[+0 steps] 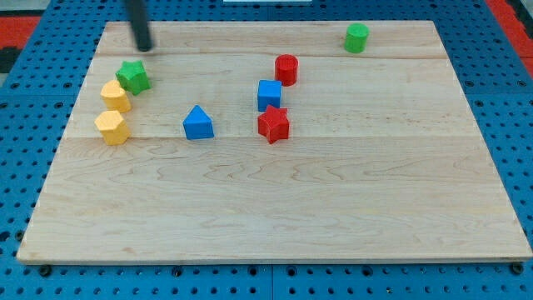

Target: Push the green star to the top center

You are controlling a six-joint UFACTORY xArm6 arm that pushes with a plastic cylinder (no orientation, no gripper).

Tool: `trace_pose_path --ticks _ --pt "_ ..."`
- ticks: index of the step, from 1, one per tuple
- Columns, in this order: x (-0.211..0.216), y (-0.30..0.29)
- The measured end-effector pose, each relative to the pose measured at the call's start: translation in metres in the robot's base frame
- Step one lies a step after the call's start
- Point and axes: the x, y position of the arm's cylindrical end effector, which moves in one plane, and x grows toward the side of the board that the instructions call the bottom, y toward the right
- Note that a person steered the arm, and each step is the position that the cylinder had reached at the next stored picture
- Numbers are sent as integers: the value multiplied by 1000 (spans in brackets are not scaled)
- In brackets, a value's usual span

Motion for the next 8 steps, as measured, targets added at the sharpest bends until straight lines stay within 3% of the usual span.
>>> trace_pose_path --ticks 1,2,3,4,6,7,8 --pt "79 16" --pt "88 61" --pt "39 99" --pt "23 138" --pt "-24 123" --pt "-29 125" --pt "-20 194"
